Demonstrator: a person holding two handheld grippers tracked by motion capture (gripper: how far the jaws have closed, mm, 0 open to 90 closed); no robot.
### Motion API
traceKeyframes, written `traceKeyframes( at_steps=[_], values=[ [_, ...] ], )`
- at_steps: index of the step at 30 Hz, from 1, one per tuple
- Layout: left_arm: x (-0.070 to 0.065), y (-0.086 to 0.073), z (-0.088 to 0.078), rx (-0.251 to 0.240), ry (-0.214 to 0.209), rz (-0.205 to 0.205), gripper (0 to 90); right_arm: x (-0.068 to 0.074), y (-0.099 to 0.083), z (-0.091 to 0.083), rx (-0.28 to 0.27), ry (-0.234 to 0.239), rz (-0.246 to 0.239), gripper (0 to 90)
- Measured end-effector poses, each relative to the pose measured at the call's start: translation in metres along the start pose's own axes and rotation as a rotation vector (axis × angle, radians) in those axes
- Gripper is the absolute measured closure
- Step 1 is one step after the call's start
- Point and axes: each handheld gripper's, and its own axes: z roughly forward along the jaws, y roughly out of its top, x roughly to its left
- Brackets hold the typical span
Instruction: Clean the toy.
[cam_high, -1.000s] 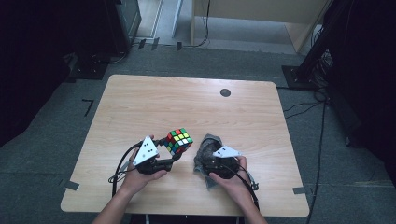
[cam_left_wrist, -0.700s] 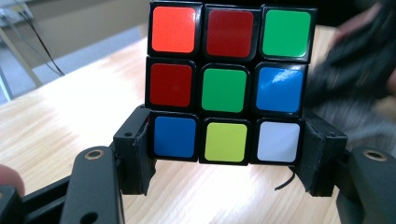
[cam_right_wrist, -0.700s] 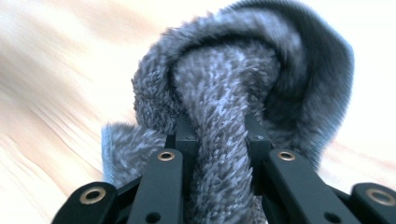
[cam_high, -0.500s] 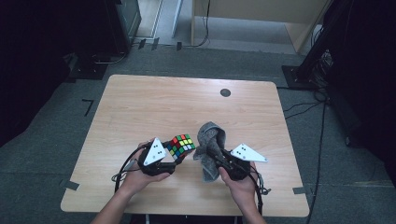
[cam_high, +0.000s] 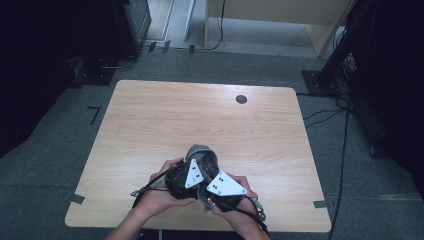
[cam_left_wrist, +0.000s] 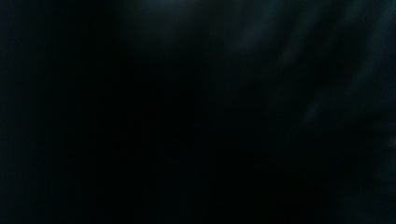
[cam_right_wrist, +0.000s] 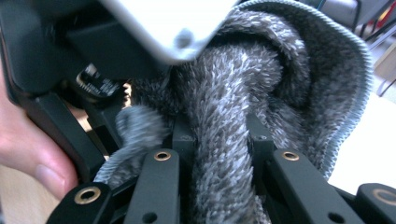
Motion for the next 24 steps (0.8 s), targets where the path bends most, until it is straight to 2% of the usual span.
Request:
traceKeyframes(
  at_steps=[2,3,7,8,9,10,11,12,14,15,17,18,19,20,21,23,24],
  values=[
    [-0.001,0.001,0.001,0.009,0.006,0.015,34.3,0.003,-0.001,0.001,0.023,-0.037,-0.065,73.3],
    [-0.001,0.000,0.001,0.007,-0.004,0.015,34.4,0.001,-0.001,0.001,0.026,-0.045,-0.068,73.4],
    [0.002,-0.003,0.003,-0.003,-0.016,0.009,34.4,-0.021,-0.004,-0.004,0.012,-0.118,0.006,73.6],
    [0.004,-0.005,0.002,-0.017,-0.024,0.004,34.4,-0.027,-0.005,-0.007,0.011,-0.140,0.047,73.5],
    [0.007,-0.007,0.001,-0.042,-0.038,-0.015,34.4,-0.033,-0.006,-0.010,0.016,-0.167,0.075,73.4],
    [0.010,-0.009,-0.001,-0.075,-0.051,-0.028,34.4,-0.039,-0.008,-0.013,0.001,-0.172,0.110,73.4],
    [0.014,-0.011,-0.003,-0.127,-0.065,-0.037,34.4,-0.045,-0.009,-0.017,-0.028,-0.156,0.160,73.2],
    [0.016,-0.013,-0.005,-0.179,-0.085,-0.052,34.4,-0.051,-0.010,-0.023,-0.091,-0.107,0.222,73.1],
    [0.017,-0.017,-0.008,-0.261,-0.130,-0.050,34.3,-0.053,-0.009,-0.027,-0.167,-0.017,0.292,72.7],
    [0.015,-0.018,-0.009,-0.290,-0.129,-0.031,34.3,-0.053,-0.008,-0.027,-0.187,0.014,0.301,72.6],
    [0.013,-0.019,-0.010,-0.317,-0.116,-0.021,34.3,-0.049,-0.007,-0.024,-0.188,0.031,0.297,72.3],
    [0.014,-0.020,-0.011,-0.334,-0.116,-0.032,34.3,-0.049,-0.009,-0.024,-0.205,0.026,0.299,72.4],
    [0.016,-0.022,-0.013,-0.372,-0.127,-0.050,34.3,-0.050,-0.010,-0.023,-0.210,0.026,0.308,72.5],
    [0.018,-0.023,-0.015,-0.398,-0.136,-0.061,34.3,-0.053,-0.011,-0.023,-0.201,0.015,0.316,72.5],
    [0.020,-0.025,-0.018,-0.433,-0.144,-0.077,34.3,-0.055,-0.012,-0.023,-0.185,-0.006,0.311,72.7],
    [0.028,-0.027,-0.025,-0.501,-0.159,-0.123,34.4,-0.061,-0.017,-0.020,-0.119,-0.087,0.282,72.7],
    [0.032,-0.029,-0.027,-0.526,-0.169,-0.148,34.3,-0.067,-0.021,-0.020,-0.098,-0.109,0.302,72.7]
  ],
)
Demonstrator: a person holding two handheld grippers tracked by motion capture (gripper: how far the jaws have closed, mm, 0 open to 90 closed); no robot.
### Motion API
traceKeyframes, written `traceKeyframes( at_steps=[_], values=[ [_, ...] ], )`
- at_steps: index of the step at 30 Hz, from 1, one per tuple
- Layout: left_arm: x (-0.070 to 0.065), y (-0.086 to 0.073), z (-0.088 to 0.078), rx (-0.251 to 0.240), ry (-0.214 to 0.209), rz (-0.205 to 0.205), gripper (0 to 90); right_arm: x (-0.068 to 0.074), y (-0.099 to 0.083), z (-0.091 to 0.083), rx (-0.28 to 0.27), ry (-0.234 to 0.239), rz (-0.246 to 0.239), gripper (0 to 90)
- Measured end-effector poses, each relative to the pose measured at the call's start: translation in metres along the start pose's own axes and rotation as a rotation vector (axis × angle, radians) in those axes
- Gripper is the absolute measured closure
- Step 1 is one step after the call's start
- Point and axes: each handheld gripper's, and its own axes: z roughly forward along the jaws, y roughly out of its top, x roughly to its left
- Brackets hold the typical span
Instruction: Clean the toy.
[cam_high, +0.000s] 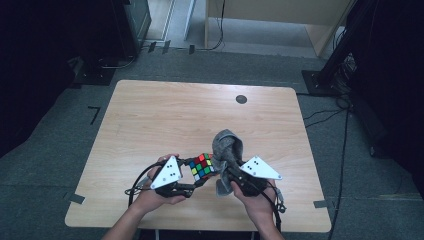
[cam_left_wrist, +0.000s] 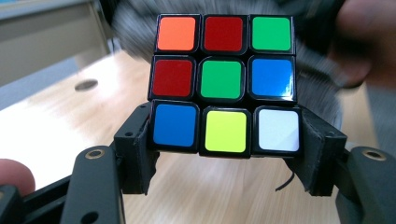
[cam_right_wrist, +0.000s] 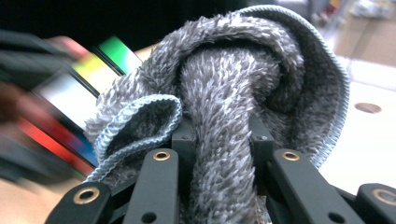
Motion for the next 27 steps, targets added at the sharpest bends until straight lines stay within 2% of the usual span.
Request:
traceKeyframes(
  at_steps=[2,4,5,6,7,8,10,11,12,14,16,17,19,20,22,24,25,26,27],
  values=[
    [0.004,0.000,-0.003,-0.004,0.007,-0.008,34.3,-0.007,0.000,-0.003,-0.009,-0.007,0.050,72.7],
    [0.003,-0.001,-0.001,0.033,0.046,0.031,34.3,-0.005,0.006,-0.010,-0.066,0.016,0.079,72.5],
    [0.001,-0.002,0.001,0.054,0.061,0.042,34.3,-0.002,0.008,-0.013,-0.083,0.030,0.069,72.3],
    [0.000,-0.003,0.003,0.059,0.063,0.045,34.3,0.006,0.012,-0.016,-0.110,0.061,0.038,72.1],
    [-0.003,-0.002,0.006,0.061,0.057,0.050,34.3,0.012,0.014,-0.017,-0.126,0.085,0.020,71.9],
    [-0.005,-0.002,0.007,0.059,0.050,0.058,34.3,0.023,0.017,-0.019,-0.143,0.118,-0.018,71.8],
    [-0.010,0.000,0.006,0.048,0.055,0.076,34.3,0.033,0.019,-0.019,-0.149,0.114,-0.069,71.8],
    [-0.009,0.001,0.004,0.034,0.056,0.073,34.3,0.034,0.018,-0.019,-0.154,0.106,-0.074,71.8],
    [-0.007,0.001,0.001,0.010,0.043,0.059,34.3,0.029,0.018,-0.018,-0.148,0.111,-0.057,71.9],
    [-0.002,0.003,-0.005,-0.028,0.030,0.028,34.4,0.018,0.014,-0.014,-0.102,0.089,-0.018,72.0],
    [0.004,0.004,-0.010,-0.081,0.011,-0.025,34.4,0.001,0.007,-0.008,-0.026,0.051,0.044,72.3],
    [0.006,0.004,-0.011,-0.088,0.010,-0.034,34.3,-0.003,0.005,-0.008,-0.019,0.035,0.062,72.4],
    [0.007,0.002,-0.010,-0.064,0.033,-0.016,34.3,-0.006,0.005,-0.011,-0.044,0.042,0.090,72.4],
    [0.006,0.000,-0.007,-0.032,0.055,0.007,34.3,-0.004,0.007,-0.013,-0.062,0.048,0.085,72.4],
    [0.002,-0.002,-0.002,-0.001,0.068,0.032,34.3,0.006,0.015,-0.019,-0.124,0.089,0.054,72.2],
    [-0.003,-0.001,0.001,-0.006,0.045,0.046,34.3,0.022,0.022,-0.024,-0.172,0.154,-0.005,72.0],
    [-0.005,0.000,0.001,-0.016,0.033,0.050,34.3,0.028,0.023,-0.025,-0.172,0.169,-0.034,72.0],
    [-0.006,0.002,0.000,-0.020,0.039,0.053,34.3,0.031,0.023,-0.024,-0.162,0.171,-0.049,71.9],
    [-0.005,0.002,-0.002,-0.029,0.038,0.047,34.3,0.032,0.022,-0.023,-0.176,0.161,-0.052,72.1]
  ],
)
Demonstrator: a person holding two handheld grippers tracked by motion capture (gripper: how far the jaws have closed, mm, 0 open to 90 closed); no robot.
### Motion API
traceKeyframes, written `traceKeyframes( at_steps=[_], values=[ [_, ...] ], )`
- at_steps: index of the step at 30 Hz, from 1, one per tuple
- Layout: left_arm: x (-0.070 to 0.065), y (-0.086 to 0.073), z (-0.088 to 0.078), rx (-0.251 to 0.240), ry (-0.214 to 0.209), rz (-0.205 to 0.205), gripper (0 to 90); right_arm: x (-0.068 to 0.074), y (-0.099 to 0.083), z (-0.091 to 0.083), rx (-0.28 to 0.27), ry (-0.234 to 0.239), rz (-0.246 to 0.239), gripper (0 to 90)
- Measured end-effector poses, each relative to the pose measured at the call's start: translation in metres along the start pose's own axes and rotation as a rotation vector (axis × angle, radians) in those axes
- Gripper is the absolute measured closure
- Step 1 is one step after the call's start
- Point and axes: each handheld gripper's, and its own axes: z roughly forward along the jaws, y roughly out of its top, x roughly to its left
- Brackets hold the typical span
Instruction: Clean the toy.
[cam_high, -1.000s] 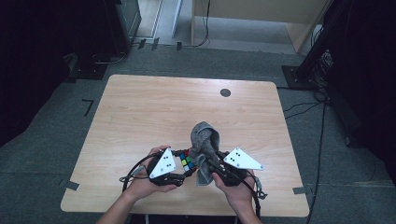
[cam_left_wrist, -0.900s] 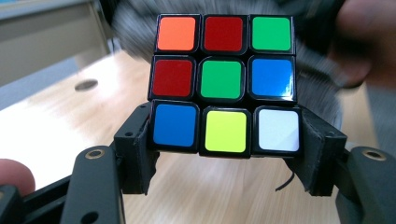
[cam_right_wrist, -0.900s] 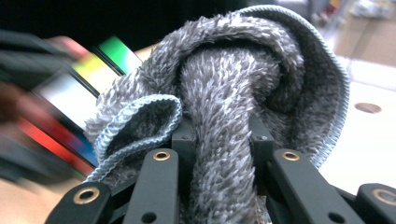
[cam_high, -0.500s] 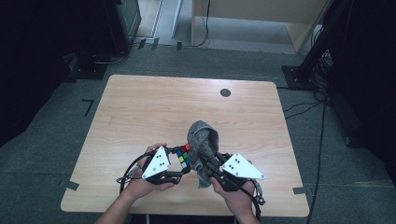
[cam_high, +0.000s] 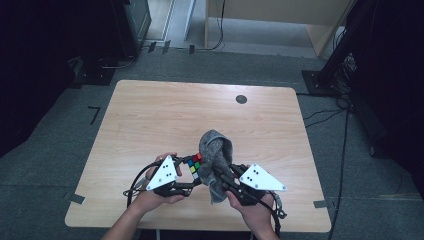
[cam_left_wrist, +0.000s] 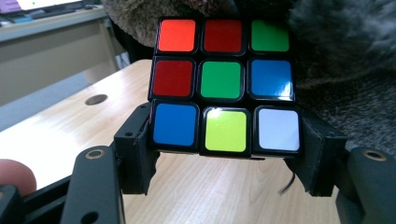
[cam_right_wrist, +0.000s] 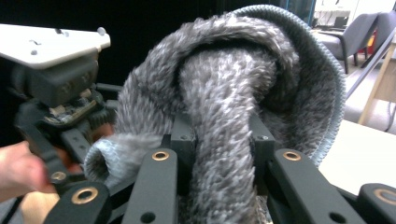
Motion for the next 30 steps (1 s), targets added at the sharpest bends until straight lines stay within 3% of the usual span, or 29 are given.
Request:
traceKeyframes(
  at_steps=[4,6,8,12,14,16,18,19,21,23,24,27,30],
  values=[
    [0.014,0.000,-0.010,-0.078,-0.034,-0.100,34.3,-0.019,-0.012,0.004,0.088,-0.074,0.054,72.7],
    [0.018,0.000,-0.013,-0.108,-0.037,-0.128,34.4,-0.029,-0.019,0.004,0.105,-0.087,0.111,72.8],
    [0.018,0.000,-0.013,-0.088,-0.030,-0.108,34.3,-0.030,-0.016,0.001,0.061,-0.065,0.139,72.7],
    [0.009,-0.003,-0.004,-0.007,-0.021,-0.020,34.3,-0.015,0.000,-0.006,-0.048,0.020,0.098,72.3],
    [0.003,0.000,-0.002,-0.017,-0.055,-0.004,34.3,-0.007,0.002,-0.004,-0.040,0.049,0.069,72.0],
    [0.000,0.002,-0.002,-0.006,-0.040,0.013,34.3,-0.005,-0.002,0.000,-0.021,0.040,0.061,72.0],
    [0.004,0.003,-0.006,-0.022,-0.043,-0.006,34.3,-0.014,-0.008,0.003,-0.013,0.037,0.127,72.0],
    [0.005,0.003,-0.008,-0.030,-0.040,-0.016,34.3,-0.022,-0.015,0.006,0.037,0.001,0.135,72.1],
    [0.009,0.003,-0.010,-0.053,-0.034,-0.037,34.3,-0.029,-0.020,0.007,0.067,-0.023,0.160,72.3],
    [0.010,0.003,-0.010,-0.052,-0.031,-0.042,34.3,-0.034,-0.023,0.005,0.068,-0.028,0.193,72.5],
    [0.008,0.002,-0.008,-0.026,-0.025,-0.022,34.4,-0.034,-0.021,0.003,0.048,-0.025,0.194,72.5],
    [0.001,0.000,0.000,0.024,-0.024,0.021,34.3,-0.022,-0.009,-0.003,-0.029,0.028,0.149,72.3],
    [-0.003,0.002,0.003,0.026,-0.039,0.018,34.3,-0.011,-0.006,-0.001,-0.016,0.058,0.099,72.1]
  ],
)
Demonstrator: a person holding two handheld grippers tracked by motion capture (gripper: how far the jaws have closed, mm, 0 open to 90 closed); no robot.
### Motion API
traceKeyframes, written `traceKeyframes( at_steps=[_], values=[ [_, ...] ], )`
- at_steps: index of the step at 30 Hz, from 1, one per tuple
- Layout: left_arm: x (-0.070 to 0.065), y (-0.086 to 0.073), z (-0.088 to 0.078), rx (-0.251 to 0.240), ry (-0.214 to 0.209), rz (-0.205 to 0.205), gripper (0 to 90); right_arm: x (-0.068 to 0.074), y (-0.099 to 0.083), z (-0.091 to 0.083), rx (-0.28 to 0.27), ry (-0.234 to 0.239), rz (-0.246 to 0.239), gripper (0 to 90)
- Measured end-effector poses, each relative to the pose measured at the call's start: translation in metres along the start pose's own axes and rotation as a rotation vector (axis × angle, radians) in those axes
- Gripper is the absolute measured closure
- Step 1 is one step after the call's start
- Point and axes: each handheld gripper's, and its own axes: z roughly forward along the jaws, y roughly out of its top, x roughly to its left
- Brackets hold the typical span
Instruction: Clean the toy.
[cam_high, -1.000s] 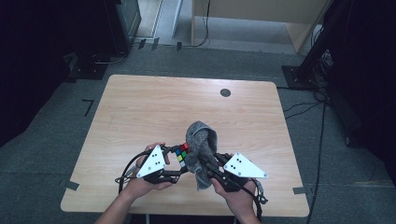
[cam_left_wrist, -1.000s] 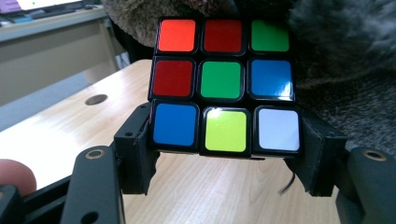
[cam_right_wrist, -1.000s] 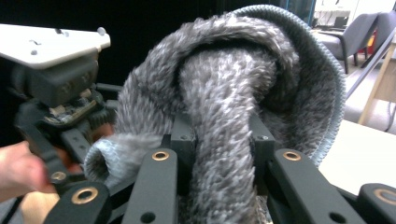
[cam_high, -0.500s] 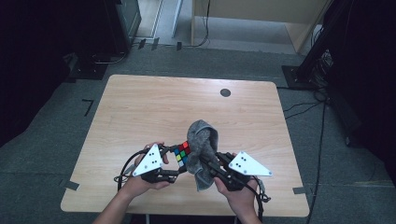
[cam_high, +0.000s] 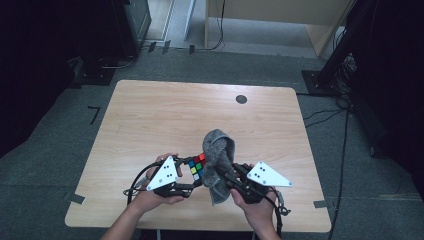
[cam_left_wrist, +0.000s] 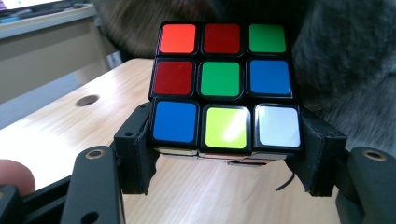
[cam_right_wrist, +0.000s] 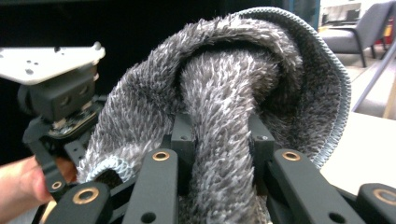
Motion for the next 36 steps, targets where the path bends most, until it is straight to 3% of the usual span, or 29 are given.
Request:
traceKeyframes(
  at_steps=[2,3,5,7,10,12,14,15,16,17,19,21,22,25,26,27,29,31,32,34,35,36],
  values=[
    [0.002,0.000,-0.001,-0.001,0.000,-0.003,34.3,-0.005,-0.006,0.003,0.003,-0.012,0.040,72.2],
    [0.004,-0.001,-0.004,-0.013,-0.009,-0.019,34.3,-0.010,-0.009,0.004,0.024,-0.014,0.056,72.2],
    [0.009,0.000,-0.008,-0.051,-0.018,-0.060,34.3,-0.020,-0.016,0.007,0.089,-0.066,0.067,72.4],
    [0.013,0.000,-0.011,-0.075,-0.018,-0.084,34.4,-0.026,-0.018,0.006,0.091,-0.072,0.105,72.5],
    [0.010,-0.004,-0.006,0.004,0.020,-0.013,34.3,-0.022,-0.008,-0.001,0.017,-0.049,0.115,72.4],
    [0.004,-0.005,-0.001,0.048,0.033,0.030,34.3,-0.014,-0.002,-0.003,-0.019,-0.017,0.091,72.2],
    [0.001,-0.001,0.001,0.011,0.001,0.007,34.3,-0.004,0.001,0.000,-0.009,0.012,0.050,72.0],
    [0.000,0.000,0.000,0.011,0.008,0.003,34.3,-0.001,-0.001,0.002,0.007,0.008,0.033,71.8],
    [0.000,0.000,-0.001,0.003,0.012,0.006,34.3,-0.002,-0.003,0.002,-0.017,0.000,0.045,71.9],
    [0.002,0.001,-0.004,-0.012,0.001,-0.006,34.3,-0.006,-0.005,0.003,-0.007,0.001,0.070,72.0],
    [0.008,0.001,-0.010,-0.055,-0.017,-0.054,34.3,-0.013,-0.010,0.006,0.046,-0.041,0.083,72.3],
    [0.013,0.001,-0.013,-0.080,-0.008,-0.087,34.3,-0.021,-0.016,0.006,0.072,-0.075,0.120,72.4],
    [0.014,0.001,-0.013,-0.075,0.001,-0.080,34.3,-0.023,-0.016,0.006,0.070,-0.076,0.138,72.4],
    [0.007,-0.004,-0.004,0.025,0.075,0.023,34.3,-0.017,-0.010,0.001,0.007,-0.070,0.122,72.4],
    [0.003,-0.006,0.000,0.047,0.069,0.038,34.3,-0.013,-0.008,0.000,-0.017,-0.055,0.108,72.3],
    [0.001,-0.006,0.002,0.039,0.056,0.037,34.3,-0.006,-0.005,0.000,-0.038,-0.034,0.088,72.3],
    [-0.003,-0.002,0.001,0.013,0.025,0.021,34.2,-0.001,-0.005,0.002,-0.025,-0.015,0.074,72.0],
    [-0.004,0.001,-0.002,-0.006,0.051,0.028,34.2,-0.002,-0.010,0.004,-0.051,-0.016,0.113,72.0],
    [-0.001,0.002,-0.006,-0.036,0.049,0.008,34.2,-0.006,-0.011,0.005,-0.033,-0.018,0.128,72.1],
    [0.006,0.004,-0.013,-0.098,0.034,-0.055,34.3,-0.013,-0.015,0.006,0.016,-0.070,0.116,72.3],
    [0.010,0.005,-0.018,-0.127,0.037,-0.083,34.3,-0.017,-0.017,0.006,0.022,-0.077,0.128,72.3],
    [0.013,0.005,-0.020,-0.129,0.043,-0.086,34.3,-0.022,-0.018,0.006,0.028,-0.081,0.159,72.4]
  ],
)
